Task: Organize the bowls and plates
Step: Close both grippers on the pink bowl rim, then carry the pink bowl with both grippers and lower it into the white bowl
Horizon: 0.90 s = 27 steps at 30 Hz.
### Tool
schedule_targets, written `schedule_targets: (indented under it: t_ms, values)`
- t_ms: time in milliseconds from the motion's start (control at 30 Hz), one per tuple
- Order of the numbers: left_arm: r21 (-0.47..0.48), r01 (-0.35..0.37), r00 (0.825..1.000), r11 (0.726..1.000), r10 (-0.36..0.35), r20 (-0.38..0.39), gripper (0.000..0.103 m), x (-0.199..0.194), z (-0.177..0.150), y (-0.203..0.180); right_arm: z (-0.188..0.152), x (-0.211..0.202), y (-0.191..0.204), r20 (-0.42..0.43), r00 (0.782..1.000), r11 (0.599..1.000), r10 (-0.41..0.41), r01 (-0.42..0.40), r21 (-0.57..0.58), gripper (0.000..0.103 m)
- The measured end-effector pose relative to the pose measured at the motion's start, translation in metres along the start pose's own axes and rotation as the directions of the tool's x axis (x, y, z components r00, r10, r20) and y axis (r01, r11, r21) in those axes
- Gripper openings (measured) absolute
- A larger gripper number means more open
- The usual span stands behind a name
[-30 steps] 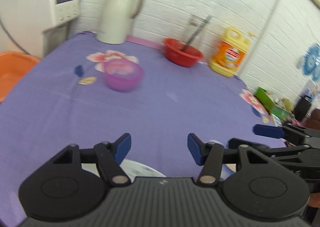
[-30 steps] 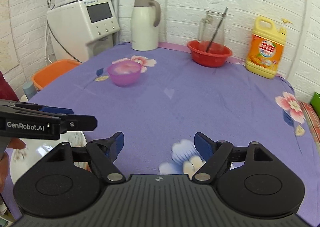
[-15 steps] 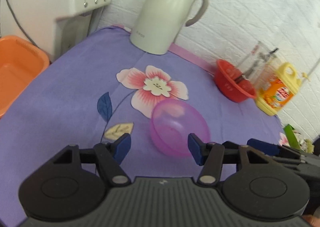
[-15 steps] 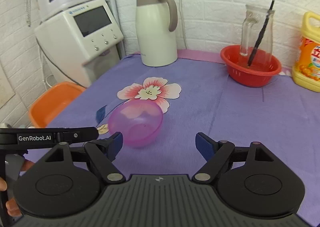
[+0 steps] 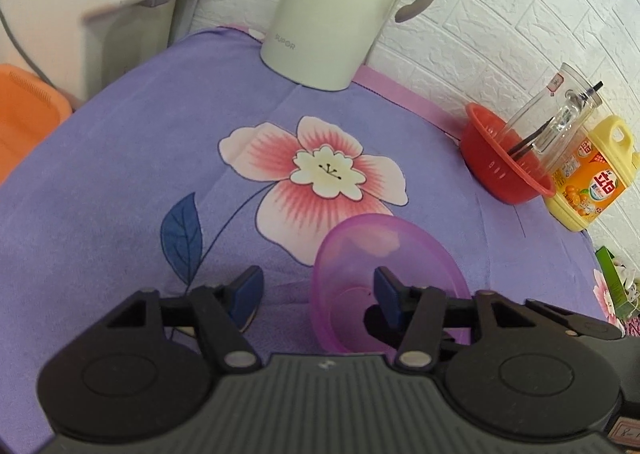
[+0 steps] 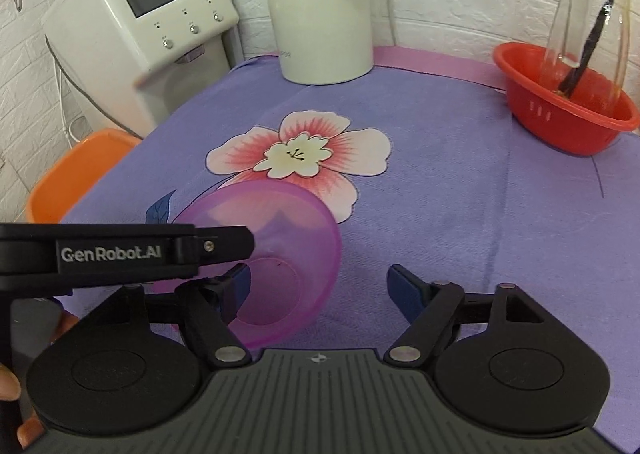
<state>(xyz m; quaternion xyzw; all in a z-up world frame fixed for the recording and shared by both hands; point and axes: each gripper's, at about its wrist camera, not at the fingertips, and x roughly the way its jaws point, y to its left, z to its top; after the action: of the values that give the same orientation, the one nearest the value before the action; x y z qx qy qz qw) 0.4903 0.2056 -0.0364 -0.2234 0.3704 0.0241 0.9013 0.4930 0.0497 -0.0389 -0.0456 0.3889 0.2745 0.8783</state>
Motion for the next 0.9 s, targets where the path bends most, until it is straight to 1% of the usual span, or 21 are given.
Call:
schedule_targets:
  t_ms: [33,67,100,133,200,367,467,600,800,900]
  values:
    - [0.012,0.003,1.000,1.000,-0.003,-0.001,0.032,0.000,-0.001,-0.002,0.000,0.003,0.002,-0.006,1.000,1.000,0.004,-0.004,-0.003,0.095]
    - [0.028,0.000,1.000,1.000,0.000,-0.002,0.024,0.000,-0.003,-0.004,-0.001,0.002,0.005,-0.001,1.000,1.000,0.002,-0.002,-0.013,0.090]
    - [0.041,0.004,1.000,0.999,-0.003,-0.005,0.019,0.000,-0.006,-0.006,-0.001,0.004,0.007,-0.003,1.000,1.000,0.002,-0.002,-0.025,0.080]
    - [0.041,0.010,1.000,0.999,-0.010,-0.008,0.011,-0.001,-0.007,-0.007,-0.001,0.003,0.009,-0.008,1.000,0.999,0.009,-0.009,-0.031,0.075]
    - [0.038,0.012,1.000,0.999,-0.012,-0.013,0.011,-0.007,-0.011,-0.008,-0.004,0.000,0.015,-0.017,1.000,0.999,0.012,-0.013,-0.046,0.071]
    - [0.040,0.046,0.999,0.998,-0.046,0.001,0.010,-0.035,-0.023,-0.019,-0.012,-0.027,0.019,-0.001,1.000,0.999,0.015,-0.015,-0.045,0.071]
    - [0.059,0.062,0.998,0.996,-0.063,0.015,0.010,-0.056,-0.032,-0.036,-0.018,-0.052,0.024,0.018,1.000,0.998,-0.005,0.006,-0.057,0.071]
    - [0.075,0.112,0.993,0.991,-0.114,0.021,0.010,-0.087,-0.051,-0.061,-0.033,-0.093,0.024,0.046,0.998,0.998,-0.043,0.045,-0.051,0.071]
    - [0.125,0.204,0.978,0.971,-0.206,0.003,0.010,-0.132,-0.096,-0.107,-0.076,-0.163,0.008,0.081,0.991,0.995,-0.102,0.103,-0.003,0.072]
    - [0.155,0.257,0.966,0.954,-0.257,-0.019,0.010,-0.152,-0.127,-0.133,-0.104,-0.199,-0.003,0.086,0.986,0.990,-0.142,0.141,0.023,0.075]
